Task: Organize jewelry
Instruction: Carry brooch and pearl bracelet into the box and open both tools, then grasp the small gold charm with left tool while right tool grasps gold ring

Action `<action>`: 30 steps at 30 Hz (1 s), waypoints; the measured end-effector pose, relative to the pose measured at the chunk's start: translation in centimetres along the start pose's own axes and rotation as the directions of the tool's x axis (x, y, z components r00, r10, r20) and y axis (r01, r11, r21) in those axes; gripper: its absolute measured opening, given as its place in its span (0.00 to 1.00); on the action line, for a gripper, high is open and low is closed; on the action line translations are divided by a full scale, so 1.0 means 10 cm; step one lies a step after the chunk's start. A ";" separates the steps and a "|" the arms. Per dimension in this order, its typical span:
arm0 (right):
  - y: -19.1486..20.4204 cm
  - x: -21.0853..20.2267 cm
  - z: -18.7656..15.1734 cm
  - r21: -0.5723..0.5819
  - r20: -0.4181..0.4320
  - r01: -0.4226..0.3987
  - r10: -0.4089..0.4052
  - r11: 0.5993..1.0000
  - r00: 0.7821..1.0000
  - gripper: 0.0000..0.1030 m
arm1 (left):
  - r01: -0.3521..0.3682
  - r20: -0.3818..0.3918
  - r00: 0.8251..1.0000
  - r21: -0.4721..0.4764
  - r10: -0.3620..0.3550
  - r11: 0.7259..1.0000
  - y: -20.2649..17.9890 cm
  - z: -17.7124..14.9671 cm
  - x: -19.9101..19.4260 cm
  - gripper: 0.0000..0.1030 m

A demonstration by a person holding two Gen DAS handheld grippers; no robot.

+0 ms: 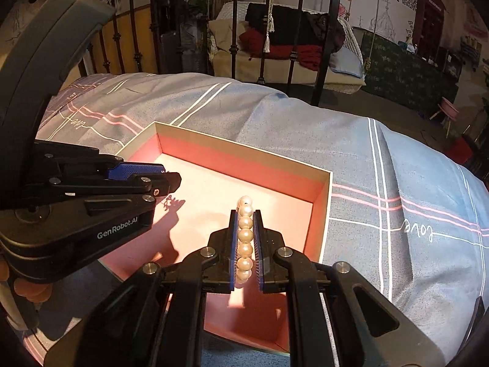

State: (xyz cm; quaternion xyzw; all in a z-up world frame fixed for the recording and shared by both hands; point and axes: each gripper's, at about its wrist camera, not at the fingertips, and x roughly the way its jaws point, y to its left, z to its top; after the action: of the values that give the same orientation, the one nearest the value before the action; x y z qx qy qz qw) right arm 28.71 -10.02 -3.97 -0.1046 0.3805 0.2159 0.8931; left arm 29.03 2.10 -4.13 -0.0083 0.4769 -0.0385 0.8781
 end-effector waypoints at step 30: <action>0.01 -0.05 -0.07 -0.024 -0.024 0.029 -0.029 0.999 0.999 0.36 | -0.067 0.004 0.998 0.032 0.067 0.997 -0.10 -0.02 -0.01 0.58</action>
State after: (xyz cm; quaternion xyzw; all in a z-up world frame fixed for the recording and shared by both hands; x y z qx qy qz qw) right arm 27.92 -10.33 -4.06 -0.1234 0.3872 0.2062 0.8901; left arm 28.69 1.11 -4.09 0.0216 0.4751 -0.0167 0.8795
